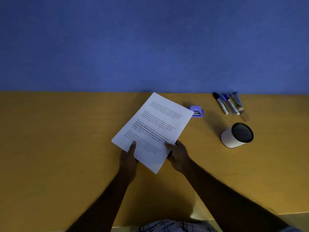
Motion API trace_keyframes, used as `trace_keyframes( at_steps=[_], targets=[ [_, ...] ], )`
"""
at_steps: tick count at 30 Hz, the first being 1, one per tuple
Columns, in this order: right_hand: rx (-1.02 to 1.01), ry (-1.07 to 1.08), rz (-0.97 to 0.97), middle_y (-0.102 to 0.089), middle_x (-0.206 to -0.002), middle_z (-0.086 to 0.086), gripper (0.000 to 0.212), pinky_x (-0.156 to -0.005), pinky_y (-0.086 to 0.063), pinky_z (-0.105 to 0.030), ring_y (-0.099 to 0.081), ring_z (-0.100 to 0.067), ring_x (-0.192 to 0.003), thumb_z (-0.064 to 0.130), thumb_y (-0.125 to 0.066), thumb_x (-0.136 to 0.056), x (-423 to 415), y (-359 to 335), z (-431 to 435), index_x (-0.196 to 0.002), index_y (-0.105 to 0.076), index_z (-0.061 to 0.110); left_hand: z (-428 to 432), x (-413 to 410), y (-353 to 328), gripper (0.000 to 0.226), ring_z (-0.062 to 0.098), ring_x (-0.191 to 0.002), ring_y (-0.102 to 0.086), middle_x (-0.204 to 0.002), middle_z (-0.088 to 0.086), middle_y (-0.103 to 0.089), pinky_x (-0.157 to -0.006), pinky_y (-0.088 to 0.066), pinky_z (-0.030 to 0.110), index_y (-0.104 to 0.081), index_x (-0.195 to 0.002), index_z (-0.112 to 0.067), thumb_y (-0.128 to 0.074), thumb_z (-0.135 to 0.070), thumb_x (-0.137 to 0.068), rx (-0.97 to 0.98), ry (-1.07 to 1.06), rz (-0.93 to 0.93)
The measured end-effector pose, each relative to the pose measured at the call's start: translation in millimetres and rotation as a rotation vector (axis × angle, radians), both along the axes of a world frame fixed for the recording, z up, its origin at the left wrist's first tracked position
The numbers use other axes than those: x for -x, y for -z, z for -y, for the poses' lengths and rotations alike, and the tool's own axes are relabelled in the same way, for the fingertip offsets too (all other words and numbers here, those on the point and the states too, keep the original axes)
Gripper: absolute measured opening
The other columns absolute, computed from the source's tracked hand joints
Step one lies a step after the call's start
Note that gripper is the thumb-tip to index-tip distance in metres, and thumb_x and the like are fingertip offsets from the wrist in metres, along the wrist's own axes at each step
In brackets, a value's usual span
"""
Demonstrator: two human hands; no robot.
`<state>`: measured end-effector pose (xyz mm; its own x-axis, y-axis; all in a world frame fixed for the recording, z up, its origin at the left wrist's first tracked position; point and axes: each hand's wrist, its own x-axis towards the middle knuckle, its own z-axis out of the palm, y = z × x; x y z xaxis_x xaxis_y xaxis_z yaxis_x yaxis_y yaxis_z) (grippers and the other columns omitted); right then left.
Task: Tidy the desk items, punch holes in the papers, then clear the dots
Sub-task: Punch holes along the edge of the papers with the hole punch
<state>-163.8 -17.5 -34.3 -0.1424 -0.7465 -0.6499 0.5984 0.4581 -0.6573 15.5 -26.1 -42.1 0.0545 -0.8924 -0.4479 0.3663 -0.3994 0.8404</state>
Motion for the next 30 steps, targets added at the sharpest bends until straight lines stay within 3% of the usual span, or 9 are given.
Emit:
trace_keyframes(
  at_steps=[3, 7, 11, 14, 20, 23, 25, 27, 30],
  targets=[
    [0.018, 0.017, -0.001, -0.067, -0.124, -0.013, 0.039, -0.095, -0.052, -0.05, -0.063, -0.033, -0.114, -0.001, -0.062, -0.09, 4, 0, -4, -0.128, -0.057, 0.005, 1, 10, 4, 0.034, 0.024, -0.113, -0.063, -0.125, 0.009, -0.065, -0.087, -0.054, 0.037, -0.056, -0.131, -0.007, -0.054, -0.012, -0.098, 0.025, -0.014, 0.066],
    [0.015, -0.044, -0.067, -0.067, -0.124, -0.013, 0.043, -0.096, -0.052, -0.051, -0.063, -0.033, -0.113, -0.004, -0.068, -0.084, 17, -4, -10, -0.125, -0.059, 0.006, 12, 13, 4, 0.023, 0.011, -0.099, -0.067, -0.107, -0.004, -0.073, -0.088, -0.051, 0.037, -0.064, -0.114, -0.014, -0.053, -0.003, -0.096, 0.036, 0.032, 0.088],
    [0.052, 0.022, -0.025, -0.066, -0.125, -0.009, 0.043, -0.096, -0.054, -0.048, -0.063, -0.032, -0.115, 0.01, -0.068, -0.086, 49, -7, -13, -0.128, -0.058, 0.014, 24, 9, 8, 0.027, 0.023, -0.105, -0.065, -0.119, 0.013, -0.066, -0.091, -0.052, 0.046, -0.059, -0.123, -0.004, -0.051, -0.003, -0.097, 0.067, 0.136, 0.095],
    [0.019, 0.194, 0.019, -0.065, -0.126, -0.01, 0.043, -0.095, -0.053, -0.051, -0.062, -0.034, -0.116, 0.023, -0.065, -0.089, 93, -7, -12, -0.13, -0.054, 0.015, 33, 7, 6, 0.025, 0.026, -0.104, -0.067, -0.115, 0.011, -0.07, -0.082, -0.055, 0.044, -0.061, -0.12, -0.005, -0.05, -0.003, -0.097, 0.081, 0.235, 0.077],
    [-0.118, 0.136, -0.464, -0.067, -0.113, -0.018, 0.014, -0.076, -0.052, -0.041, -0.065, -0.035, -0.099, 0.022, -0.062, -0.091, 159, -8, -8, -0.095, -0.071, 0.012, 53, 13, 5, 0.025, 0.026, -0.098, -0.07, -0.109, 0.01, -0.072, -0.071, -0.058, 0.034, -0.063, -0.119, -0.007, -0.053, -0.007, -0.096, 0.047, 0.393, 0.095],
    [-0.149, -0.027, -0.563, -0.07, -0.11, -0.019, 0.028, -0.088, -0.054, -0.049, -0.066, -0.039, -0.101, 0.027, -0.067, -0.09, 173, -6, -3, -0.105, -0.07, 0.003, 62, 23, 3, 0.028, 0.029, -0.097, -0.07, -0.108, 0.014, -0.071, -0.073, -0.057, 0.04, -0.061, -0.119, -0.005, -0.054, -0.007, -0.093, 0.017, 0.47, 0.058],
    [-0.164, -0.156, -0.614, -0.072, -0.105, -0.015, 0.032, -0.081, -0.058, -0.042, -0.069, -0.032, -0.093, 0.031, -0.065, -0.092, 175, -3, 0, -0.106, -0.068, 0.002, 67, 31, 3, 0.025, 0.027, -0.092, -0.071, -0.103, 0.012, -0.073, -0.069, -0.059, 0.037, -0.064, -0.114, -0.007, -0.053, -0.007, -0.092, 0.013, 0.509, 0.058],
    [-0.187, -0.173, -0.72, -0.07, -0.099, -0.01, 0.021, -0.07, -0.052, -0.03, -0.065, -0.025, -0.085, 0.025, -0.059, -0.095, 177, 3, 3, -0.102, -0.067, 0.006, 72, 39, 4, 0.022, 0.024, -0.088, -0.072, -0.098, 0.01, -0.074, -0.065, -0.059, 0.033, -0.065, -0.111, -0.009, -0.052, -0.007, -0.093, 0.025, 0.54, 0.081],
    [-0.237, -0.101, -0.854, -0.061, -0.102, -0.01, 0.019, -0.075, -0.041, -0.028, -0.056, -0.022, -0.091, 0.017, -0.054, -0.097, 181, 15, 4, -0.11, -0.063, 0.007, 78, 51, 6, 0.02, 0.021, -0.085, -0.072, -0.095, 0.008, -0.074, -0.061, -0.058, 0.028, -0.067, -0.108, -0.011, -0.054, -0.009, -0.093, 0.039, 0.564, 0.151]
  ],
)
